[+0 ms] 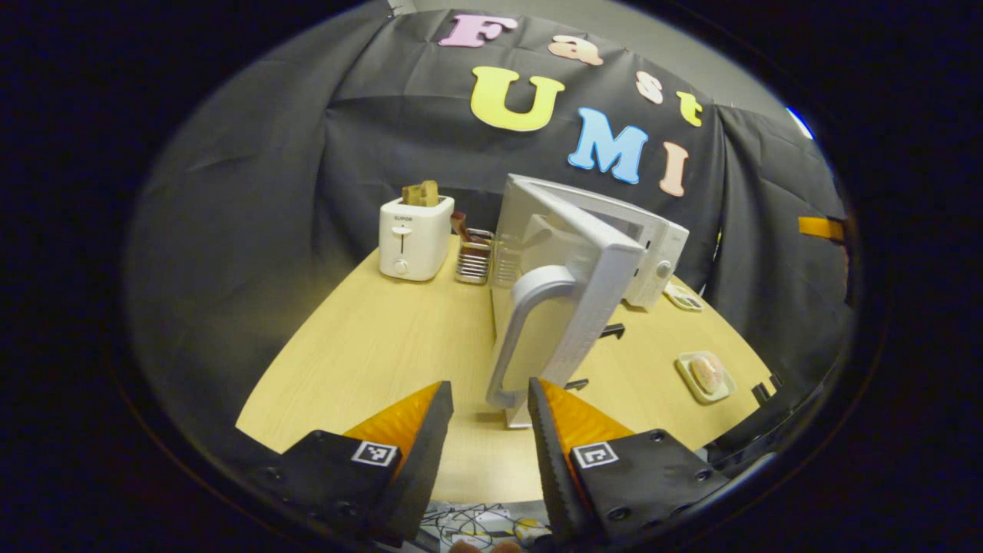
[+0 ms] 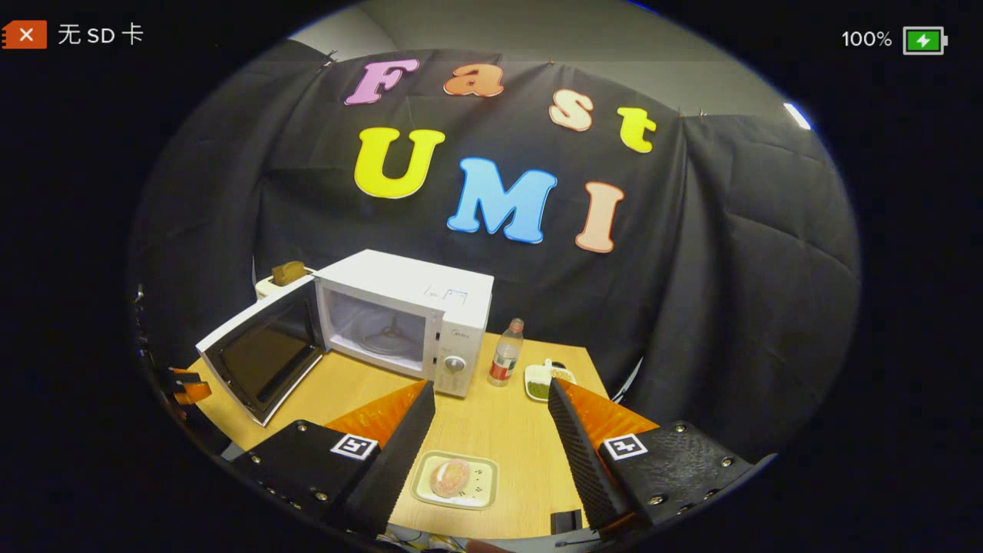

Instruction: Open the microwave oven with the left hand, put the food in, and close the microwave oven.

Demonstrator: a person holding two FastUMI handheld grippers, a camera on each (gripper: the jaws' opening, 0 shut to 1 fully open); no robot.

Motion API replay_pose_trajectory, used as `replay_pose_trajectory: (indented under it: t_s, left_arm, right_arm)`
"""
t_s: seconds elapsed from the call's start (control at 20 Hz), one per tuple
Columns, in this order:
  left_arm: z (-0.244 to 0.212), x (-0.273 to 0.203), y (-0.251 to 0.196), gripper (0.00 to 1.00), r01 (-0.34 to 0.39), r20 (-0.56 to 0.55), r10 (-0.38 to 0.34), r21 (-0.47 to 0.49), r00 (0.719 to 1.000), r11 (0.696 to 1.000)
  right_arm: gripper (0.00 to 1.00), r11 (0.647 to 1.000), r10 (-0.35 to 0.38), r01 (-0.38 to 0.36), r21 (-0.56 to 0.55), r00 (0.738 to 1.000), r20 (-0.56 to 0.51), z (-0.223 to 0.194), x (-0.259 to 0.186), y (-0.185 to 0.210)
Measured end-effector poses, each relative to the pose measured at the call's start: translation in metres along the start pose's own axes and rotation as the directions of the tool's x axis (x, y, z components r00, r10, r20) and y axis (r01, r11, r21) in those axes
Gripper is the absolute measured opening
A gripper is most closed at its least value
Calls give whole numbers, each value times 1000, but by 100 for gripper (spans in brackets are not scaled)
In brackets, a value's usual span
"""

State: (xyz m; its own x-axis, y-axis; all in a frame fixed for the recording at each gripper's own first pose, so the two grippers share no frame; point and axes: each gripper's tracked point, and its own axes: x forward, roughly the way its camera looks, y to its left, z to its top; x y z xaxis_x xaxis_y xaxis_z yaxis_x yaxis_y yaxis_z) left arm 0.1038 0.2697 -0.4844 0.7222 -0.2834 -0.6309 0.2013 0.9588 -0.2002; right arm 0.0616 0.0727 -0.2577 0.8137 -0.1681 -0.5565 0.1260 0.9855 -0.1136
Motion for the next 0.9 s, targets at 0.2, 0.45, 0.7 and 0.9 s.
replay_pose_trajectory:
  t_s: [0.2, 0.45, 0.7, 0.9]
  left_arm:
    - [26, -52, -9, 79, -129, 48, 129, 12, 991, 992]
    - [45, -79, -56, 80, -228, 46, 228, -14, 973, 974]
    - [49, -93, -113, 83, -309, -8, 309, -68, 951, 949]
    - [49, -117, -145, 85, -373, -36, 372, -47, 928, 927]
  right_arm:
    - [91, 996, 77, -69, 62, 988, -134, -58, 35, 15]
    - [91, 983, 184, -168, 80, 937, -298, -145, 82, 43]
    - [92, 971, 238, -221, 91, 872, -427, -220, 110, 58]
    - [92, 966, 259, -229, 120, 838, -480, -259, 135, 64]
